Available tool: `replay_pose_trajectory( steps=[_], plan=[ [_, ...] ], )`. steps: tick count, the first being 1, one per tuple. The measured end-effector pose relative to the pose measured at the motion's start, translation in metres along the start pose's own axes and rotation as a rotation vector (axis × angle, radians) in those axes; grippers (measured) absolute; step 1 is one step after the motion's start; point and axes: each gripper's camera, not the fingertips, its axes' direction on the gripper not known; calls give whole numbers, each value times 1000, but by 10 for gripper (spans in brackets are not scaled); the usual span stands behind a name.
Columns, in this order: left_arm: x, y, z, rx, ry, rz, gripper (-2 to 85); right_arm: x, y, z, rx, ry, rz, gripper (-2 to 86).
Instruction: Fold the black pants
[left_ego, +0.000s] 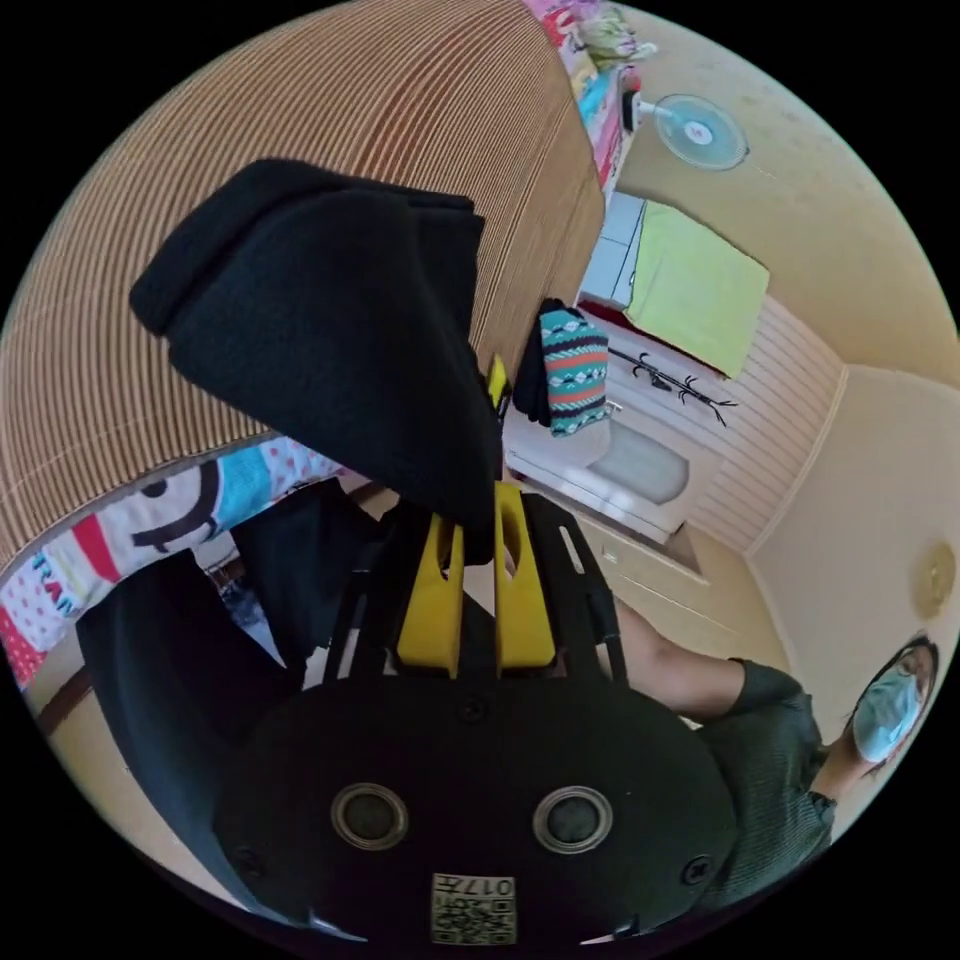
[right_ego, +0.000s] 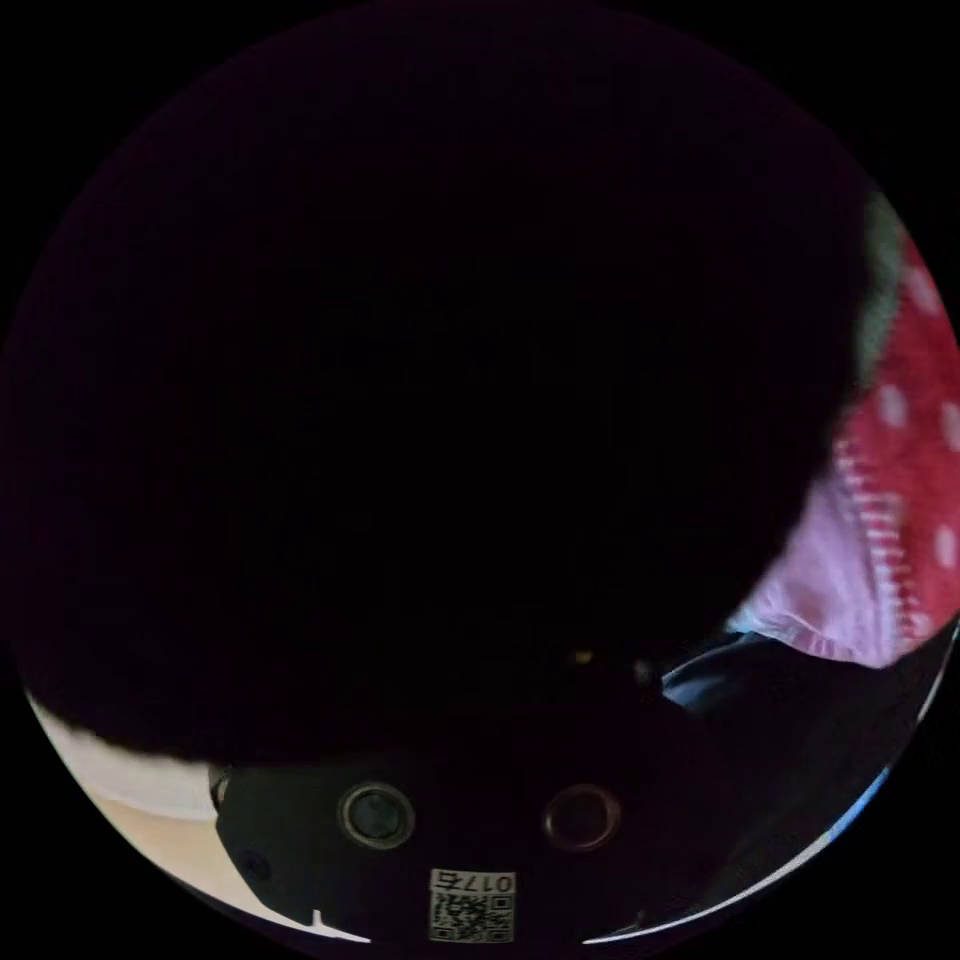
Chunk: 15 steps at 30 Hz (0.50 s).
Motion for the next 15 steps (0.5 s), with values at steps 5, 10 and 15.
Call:
replay_pose_trajectory(
  steps=[5,10,15],
  plan=[
    [26,87,-107,259,17,120,50,-15,-5,126,-268,-66,-127,227],
    [48,235,-245,689,-19,208,50,-37,27,362,-736,-16,-233,207],
    [63,374,-349,1075,-58,272,50,-45,115,587,-1120,-11,-300,196]
  ],
)
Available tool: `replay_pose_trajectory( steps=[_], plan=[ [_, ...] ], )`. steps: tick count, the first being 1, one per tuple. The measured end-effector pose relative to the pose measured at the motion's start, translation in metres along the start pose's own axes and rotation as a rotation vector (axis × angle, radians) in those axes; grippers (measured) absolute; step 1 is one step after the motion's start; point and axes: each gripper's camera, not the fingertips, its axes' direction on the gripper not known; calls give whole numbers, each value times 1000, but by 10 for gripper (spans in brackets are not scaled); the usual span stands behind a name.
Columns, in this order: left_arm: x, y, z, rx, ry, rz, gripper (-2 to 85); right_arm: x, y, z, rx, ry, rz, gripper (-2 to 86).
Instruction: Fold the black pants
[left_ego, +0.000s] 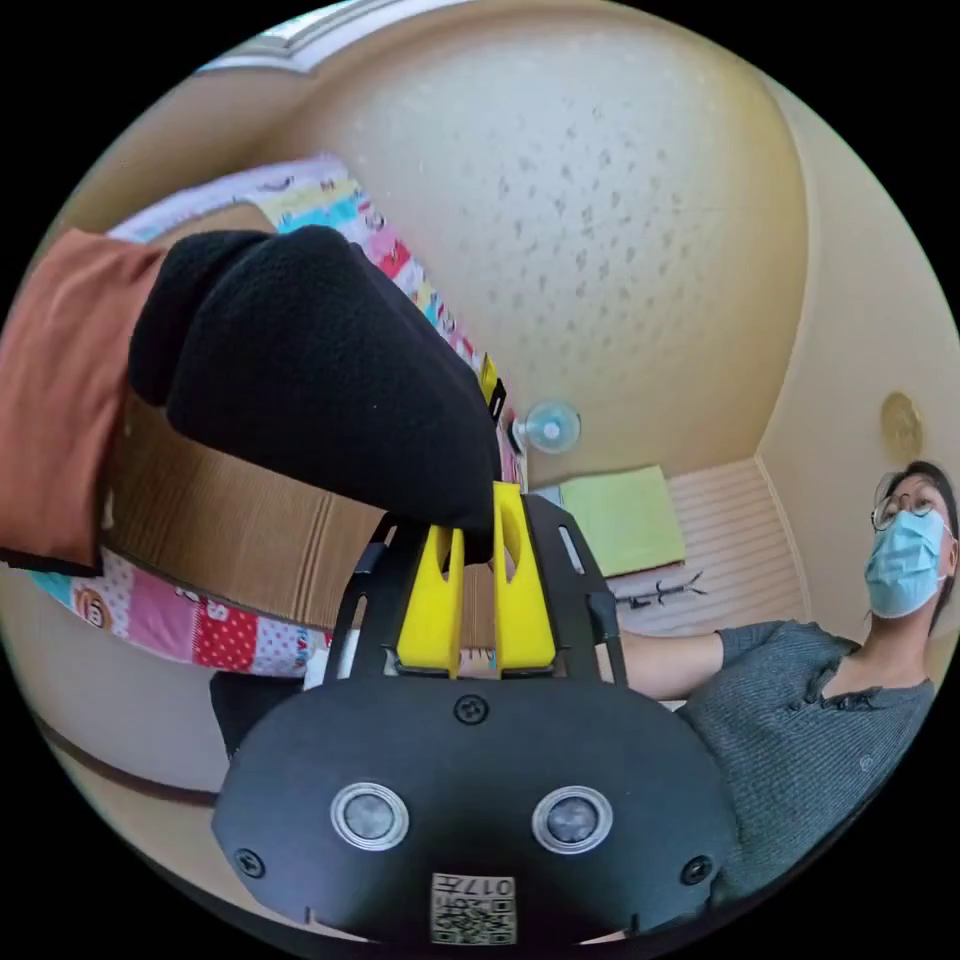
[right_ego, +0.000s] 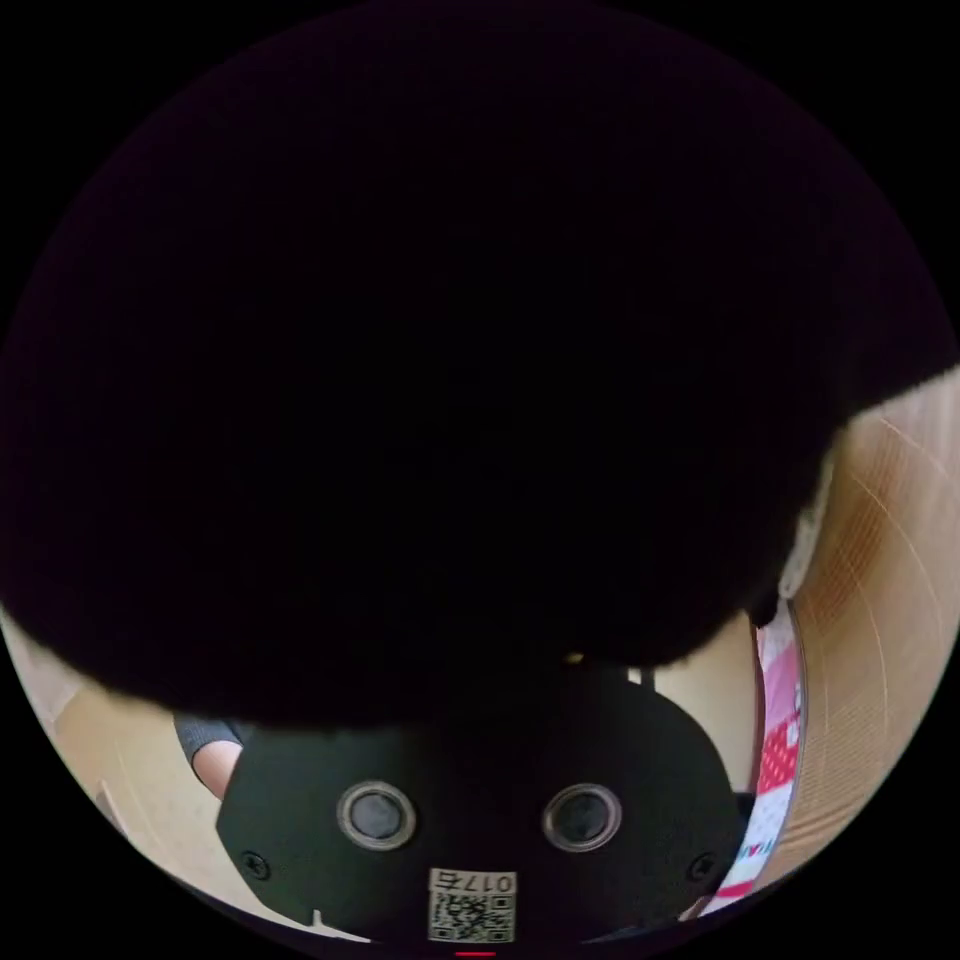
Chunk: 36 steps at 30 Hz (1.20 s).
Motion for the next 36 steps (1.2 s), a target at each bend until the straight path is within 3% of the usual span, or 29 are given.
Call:
replay_pose_trajectory(
  steps=[3,6,8,10,12,15,17,19,23,26,27,29,30,33,36],
  plan=[
    [-3,-14,-79,167,-76,40,50,19,-73,95,-176,59,27,191],
    [-55,-19,-132,274,-115,-146,50,70,-98,127,-161,200,267,196],
    [-94,-16,-152,303,-215,-238,51,100,-90,120,-151,276,375,184],
    [-161,1,-169,300,-354,-477,51,139,-53,84,-130,332,506,141],
    [-207,20,-183,328,-280,-625,50,163,-10,40,-69,280,584,95],
    [-238,41,-208,442,-39,-657,51,175,90,-55,194,132,659,32],
    [-237,39,-219,439,-43,-609,55,160,165,-113,449,85,673,21],
    [-239,37,-231,433,-35,-571,68,116,265,-164,764,116,636,13],
    [-254,56,-250,535,47,-562,129,45,401,-176,1125,239,644,6],
    [-302,113,-243,889,557,-649,104,11,482,-146,1332,313,722,4],
    [-317,144,-233,1090,720,-690,79,6,502,-129,1379,344,771,4],
    [-327,185,-224,1230,684,-802,47,6,521,-104,1429,372,799,4],
    [-327,207,-225,1206,569,-881,36,10,527,-87,1478,364,735,4],
    [-324,241,-218,903,311,-1085,50,36,532,-51,1669,168,448,4],
    [-313,249,-183,697,204,-1174,50,46,536,-43,1877,-62,190,4]
  ],
)
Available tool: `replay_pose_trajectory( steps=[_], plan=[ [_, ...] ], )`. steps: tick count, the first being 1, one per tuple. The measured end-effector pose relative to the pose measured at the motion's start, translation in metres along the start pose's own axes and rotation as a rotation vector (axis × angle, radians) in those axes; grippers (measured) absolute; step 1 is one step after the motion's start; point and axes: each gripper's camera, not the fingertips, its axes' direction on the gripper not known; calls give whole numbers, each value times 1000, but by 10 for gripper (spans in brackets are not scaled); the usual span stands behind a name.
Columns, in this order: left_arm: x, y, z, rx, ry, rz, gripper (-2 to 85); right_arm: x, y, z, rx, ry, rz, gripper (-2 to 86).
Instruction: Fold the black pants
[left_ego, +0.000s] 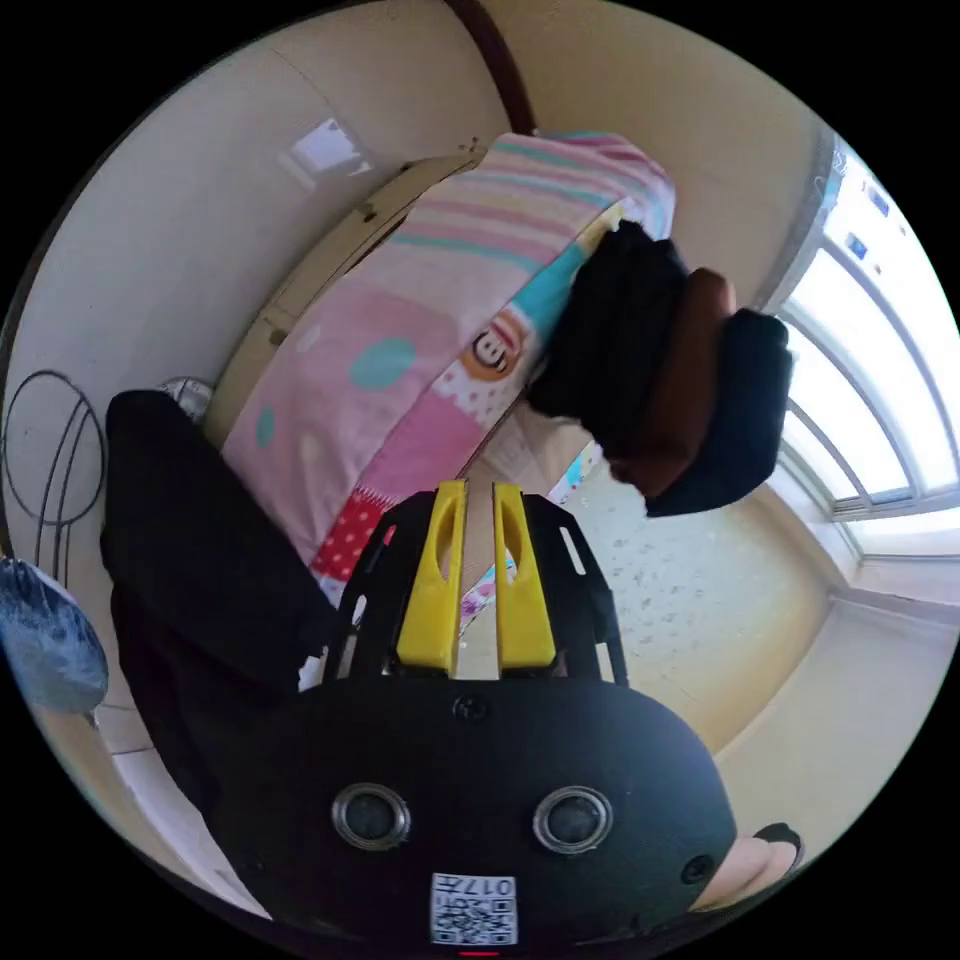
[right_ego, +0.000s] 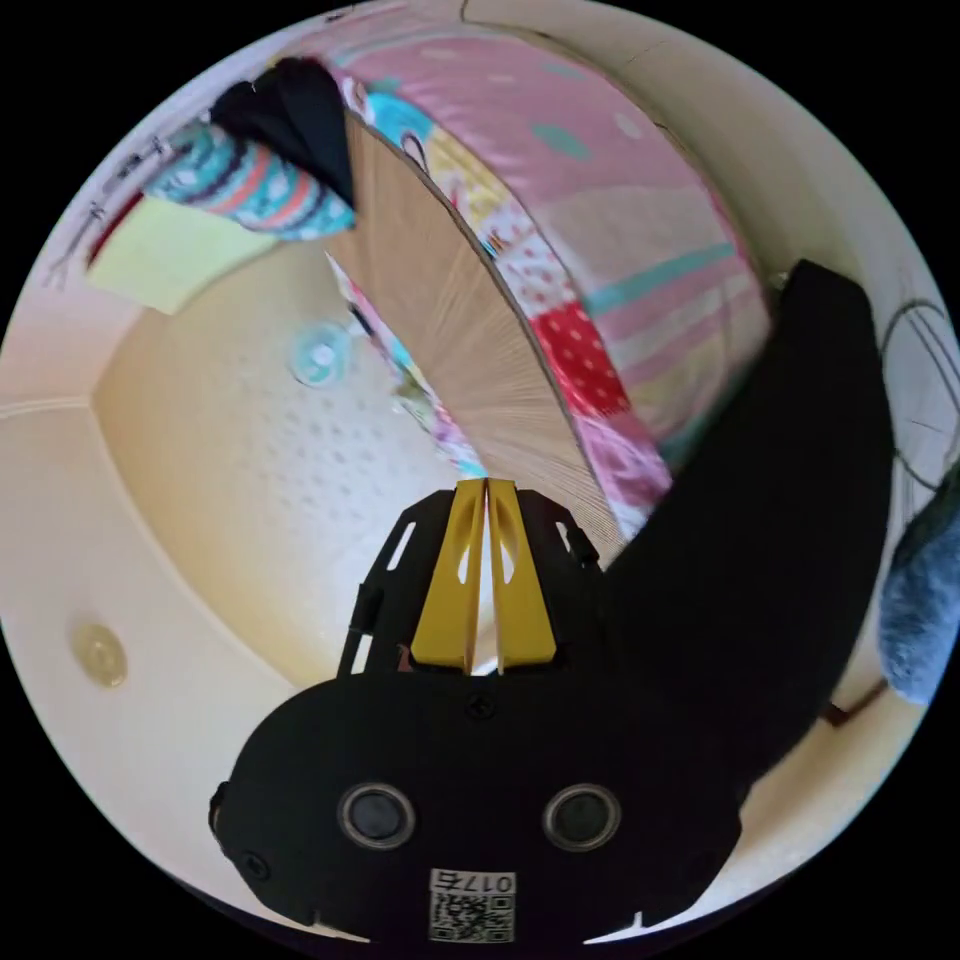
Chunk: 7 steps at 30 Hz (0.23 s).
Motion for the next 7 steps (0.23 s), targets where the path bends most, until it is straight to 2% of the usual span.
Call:
replay_pose_trajectory(
  steps=[2,5,7],
  plan=[
    [-10,18,30,-64,3,-16,48,-14,-4,5,54,-74,-54,4],
    [-11,42,104,-313,-44,11,38,-35,-20,30,-19,-84,-104,4],
    [12,58,176,-689,-335,190,38,-48,-30,52,-93,-52,-125,4]
  ],
)
